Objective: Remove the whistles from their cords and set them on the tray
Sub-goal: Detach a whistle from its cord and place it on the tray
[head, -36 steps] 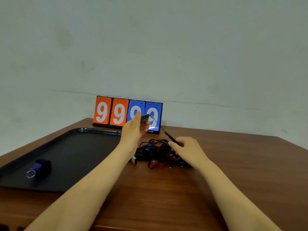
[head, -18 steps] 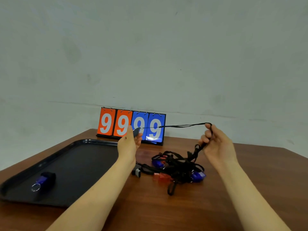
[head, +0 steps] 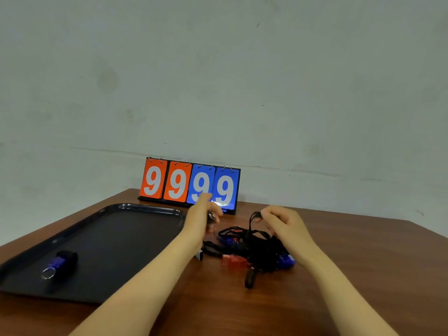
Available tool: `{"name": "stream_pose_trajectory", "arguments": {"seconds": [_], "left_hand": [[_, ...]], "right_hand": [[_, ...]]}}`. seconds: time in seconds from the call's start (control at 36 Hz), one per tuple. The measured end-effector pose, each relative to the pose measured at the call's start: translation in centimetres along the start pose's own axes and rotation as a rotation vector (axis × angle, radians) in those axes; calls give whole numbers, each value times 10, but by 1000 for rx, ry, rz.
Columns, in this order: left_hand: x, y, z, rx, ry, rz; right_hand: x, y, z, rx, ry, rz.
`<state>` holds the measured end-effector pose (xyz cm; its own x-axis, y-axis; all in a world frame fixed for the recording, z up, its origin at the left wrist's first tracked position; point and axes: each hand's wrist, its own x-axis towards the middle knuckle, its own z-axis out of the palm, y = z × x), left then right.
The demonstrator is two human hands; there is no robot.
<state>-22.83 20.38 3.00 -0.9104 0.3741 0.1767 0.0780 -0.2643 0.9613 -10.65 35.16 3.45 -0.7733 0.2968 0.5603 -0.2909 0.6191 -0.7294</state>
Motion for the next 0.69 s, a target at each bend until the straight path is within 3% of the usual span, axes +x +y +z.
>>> {"name": "stream_pose_trajectory", "arguments": {"seconds": [0.06, 0.14, 0.22, 0.28, 0.33, 0.39, 0.5, 0.69], "left_hand": [[-5, 0, 8, 283, -137, 78], [-18, -5, 19, 477, -468, 127], [-25, -13, 24, 596, -578, 148], [-24, -16, 22, 509, -609, 117], [-22, -12, 19, 265, -571, 42], [-15, -5, 11, -59, -432, -38], [-7, 11, -3, -556, -160, -126], [-4, 16, -10, -747, 20, -64]], "right_hand": [[-1, -1, 2, -23, -30, -15], [-1, 2, 3, -2, -23, -19], [2, 6, 2, 8, -2, -13], [4, 8, 2, -5, -2, -5], [6, 10, 1, -2, -9, 25], [6, 13, 1, -31, -58, 60], [7, 26, 5, -375, -172, 58], [15, 46, -4, -681, -158, -5]]}}
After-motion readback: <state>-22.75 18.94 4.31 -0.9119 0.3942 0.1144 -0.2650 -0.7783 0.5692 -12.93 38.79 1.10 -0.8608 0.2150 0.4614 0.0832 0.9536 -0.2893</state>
